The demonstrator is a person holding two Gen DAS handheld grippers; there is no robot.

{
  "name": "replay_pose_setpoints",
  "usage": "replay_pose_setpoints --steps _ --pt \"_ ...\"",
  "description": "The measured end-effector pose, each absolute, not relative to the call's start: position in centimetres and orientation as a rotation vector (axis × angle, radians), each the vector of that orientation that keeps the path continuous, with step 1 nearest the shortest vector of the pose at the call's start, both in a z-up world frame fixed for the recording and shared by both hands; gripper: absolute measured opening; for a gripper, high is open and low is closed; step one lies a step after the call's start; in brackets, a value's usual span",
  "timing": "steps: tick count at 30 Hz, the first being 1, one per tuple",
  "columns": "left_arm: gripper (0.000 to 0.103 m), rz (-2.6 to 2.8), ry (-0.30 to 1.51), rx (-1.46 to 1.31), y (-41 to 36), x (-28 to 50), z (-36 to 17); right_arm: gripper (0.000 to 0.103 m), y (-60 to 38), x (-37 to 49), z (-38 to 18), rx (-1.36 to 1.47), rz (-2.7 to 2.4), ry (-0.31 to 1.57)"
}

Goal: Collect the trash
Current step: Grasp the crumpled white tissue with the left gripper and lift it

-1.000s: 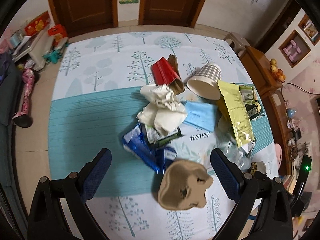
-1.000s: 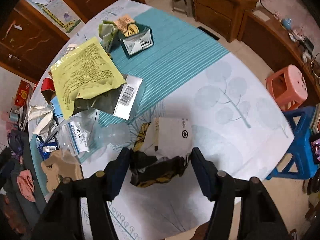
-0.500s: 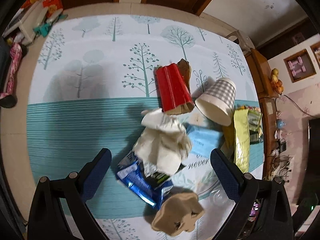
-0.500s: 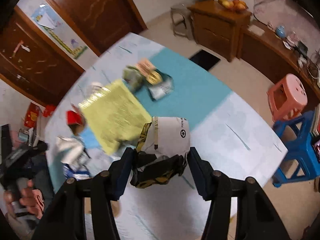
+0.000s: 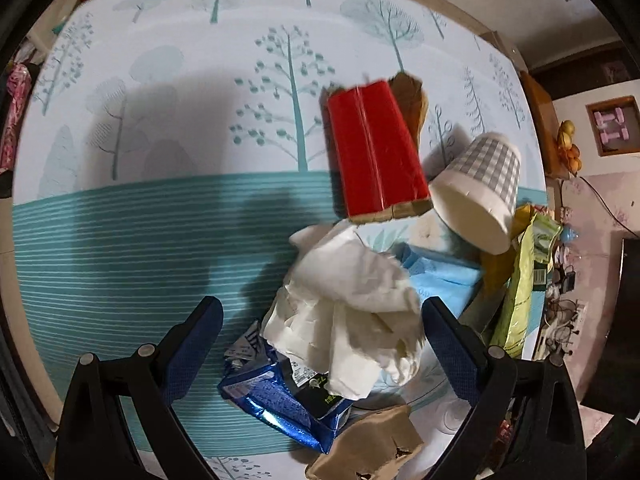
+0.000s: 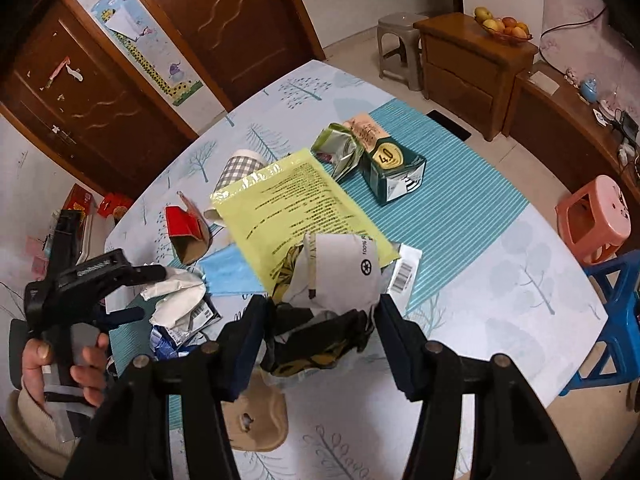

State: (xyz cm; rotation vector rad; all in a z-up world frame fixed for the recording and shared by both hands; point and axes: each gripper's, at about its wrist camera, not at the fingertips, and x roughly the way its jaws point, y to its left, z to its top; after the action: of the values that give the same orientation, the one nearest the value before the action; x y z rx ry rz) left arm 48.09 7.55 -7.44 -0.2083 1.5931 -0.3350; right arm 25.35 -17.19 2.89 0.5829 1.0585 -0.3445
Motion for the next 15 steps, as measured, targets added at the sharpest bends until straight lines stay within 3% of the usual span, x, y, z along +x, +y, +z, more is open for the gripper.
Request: replay_pose_setpoints --steps 7,13,15 --pt "0.098 -0.34 1.648 -0.231 6.4 48.2 -9.2 0.056 -16.7 24.6 2.5 0.588 -0.341 1.067" --pt "0.075 -0.359 1.625 -0.208 5.2 47.7 -8.7 0.056 -17.0 23.4 2.2 0.602 -0.355 1.068" --pt "0.061 -0.377 1.596 -0.185 4.7 47.5 -7.8 0.056 -17.2 22.9 2.2 0.611 -0.362 1.066"
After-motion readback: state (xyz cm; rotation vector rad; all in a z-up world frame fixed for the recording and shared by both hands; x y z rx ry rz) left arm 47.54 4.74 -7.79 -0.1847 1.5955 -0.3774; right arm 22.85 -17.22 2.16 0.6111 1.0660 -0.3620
